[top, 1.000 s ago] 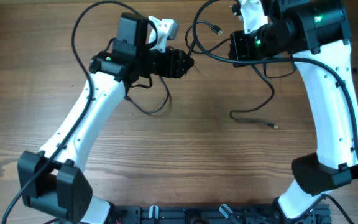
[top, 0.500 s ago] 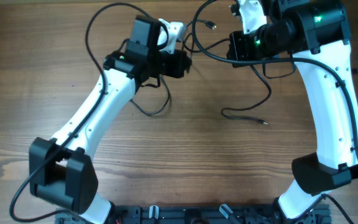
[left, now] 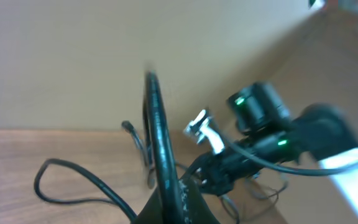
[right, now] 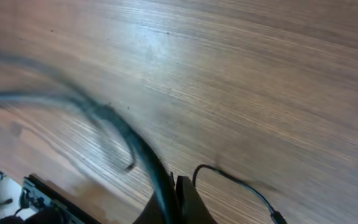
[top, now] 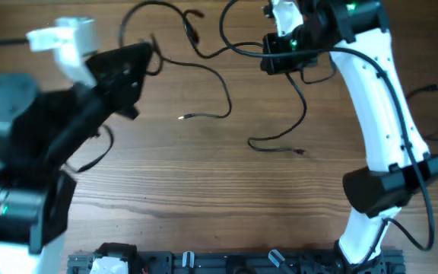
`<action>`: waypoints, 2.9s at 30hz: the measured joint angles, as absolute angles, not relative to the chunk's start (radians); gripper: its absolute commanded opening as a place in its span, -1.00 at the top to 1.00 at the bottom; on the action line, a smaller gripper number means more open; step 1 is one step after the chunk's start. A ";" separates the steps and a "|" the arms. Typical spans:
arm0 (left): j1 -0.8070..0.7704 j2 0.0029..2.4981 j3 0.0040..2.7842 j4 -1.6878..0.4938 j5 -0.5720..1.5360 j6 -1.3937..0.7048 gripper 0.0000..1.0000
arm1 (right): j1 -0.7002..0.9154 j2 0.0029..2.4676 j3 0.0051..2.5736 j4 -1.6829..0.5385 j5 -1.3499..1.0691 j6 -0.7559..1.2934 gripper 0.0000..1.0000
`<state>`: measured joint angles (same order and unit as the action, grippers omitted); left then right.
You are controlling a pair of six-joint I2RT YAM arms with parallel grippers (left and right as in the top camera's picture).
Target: Untangle cables
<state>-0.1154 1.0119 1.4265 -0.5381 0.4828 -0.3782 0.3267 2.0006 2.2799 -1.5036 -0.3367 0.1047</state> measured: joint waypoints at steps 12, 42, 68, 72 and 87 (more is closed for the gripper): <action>0.138 1.024 1.427 -0.677 0.476 -0.452 0.92 | 0.238 2.065 2.283 -1.460 -0.292 0.105 0.92; -0.047 1.184 1.426 -0.726 0.588 -0.458 0.92 | -0.466 2.128 2.193 -1.193 -0.003 0.374 -1.00; 0.012 1.228 1.426 -0.373 0.671 -1.491 0.91 | 0.220 1.969 2.226 -1.318 -0.868 -0.386 -0.99; 0.012 1.228 1.426 -0.373 0.697 -1.531 0.91 | 0.329 2.014 2.170 -1.235 -0.885 -0.395 -0.88; 0.012 1.228 1.426 -0.373 0.709 -1.551 0.89 | 0.488 2.032 1.888 -0.769 -1.030 -0.237 -0.74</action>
<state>0.0124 1.2278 1.4261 -0.3725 0.7094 -1.5509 0.4885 2.0323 1.8877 -0.7692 -1.0302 -0.2367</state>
